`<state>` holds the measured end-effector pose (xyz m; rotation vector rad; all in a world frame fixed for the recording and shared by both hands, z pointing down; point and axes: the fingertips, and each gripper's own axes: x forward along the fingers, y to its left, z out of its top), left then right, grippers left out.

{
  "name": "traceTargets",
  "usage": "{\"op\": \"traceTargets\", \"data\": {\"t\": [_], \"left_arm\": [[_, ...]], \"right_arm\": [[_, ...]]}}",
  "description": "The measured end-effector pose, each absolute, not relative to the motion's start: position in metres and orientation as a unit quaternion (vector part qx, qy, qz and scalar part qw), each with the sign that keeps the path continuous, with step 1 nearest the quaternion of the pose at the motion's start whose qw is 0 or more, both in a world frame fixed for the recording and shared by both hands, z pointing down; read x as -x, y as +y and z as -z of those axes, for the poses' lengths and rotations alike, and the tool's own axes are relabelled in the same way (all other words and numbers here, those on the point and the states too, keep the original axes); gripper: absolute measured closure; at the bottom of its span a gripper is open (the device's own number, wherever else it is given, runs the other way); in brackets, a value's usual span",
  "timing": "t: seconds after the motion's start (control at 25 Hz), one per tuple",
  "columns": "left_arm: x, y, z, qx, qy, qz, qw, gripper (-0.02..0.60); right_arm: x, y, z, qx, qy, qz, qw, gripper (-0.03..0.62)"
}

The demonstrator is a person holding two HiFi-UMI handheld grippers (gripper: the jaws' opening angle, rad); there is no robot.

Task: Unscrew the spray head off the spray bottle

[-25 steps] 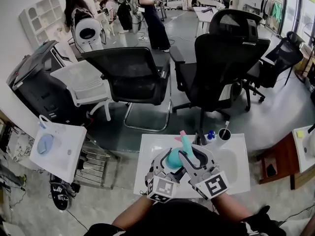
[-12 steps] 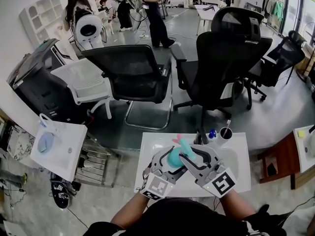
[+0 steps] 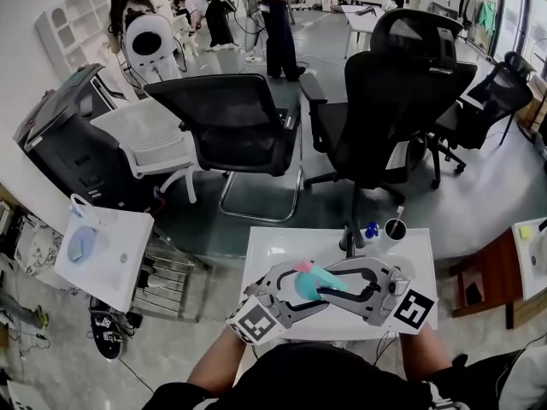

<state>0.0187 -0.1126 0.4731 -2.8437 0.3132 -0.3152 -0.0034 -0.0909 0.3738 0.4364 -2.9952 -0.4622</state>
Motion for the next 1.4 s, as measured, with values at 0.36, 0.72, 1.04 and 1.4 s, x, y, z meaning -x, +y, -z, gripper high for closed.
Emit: {"op": "traceTargets", "data": {"t": [0.36,0.72,1.04,1.4], "left_arm": [[-0.018,-0.153,-0.478,0.966,0.226,0.105,0.065,0.192],[-0.003,-0.187,-0.507,0.918,0.368,0.148,0.017,0.192],[-0.012,-0.182,-0.508,0.913,0.380,0.147,0.025,0.193],[-0.014,-0.171,-0.501,0.924,0.353,0.145,0.030,0.193]], "right_arm": [[-0.006,-0.130,-0.376,-0.266,-0.960,0.085,-0.022,0.426],[-0.008,-0.165,-0.403,-0.377,-0.925,-0.017,-0.037,0.387],[-0.007,-0.177,-0.410,-0.416,-0.907,-0.052,-0.031,0.408],[-0.007,-0.169,-0.397,-0.405,-0.913,-0.027,-0.034,0.457]]}}
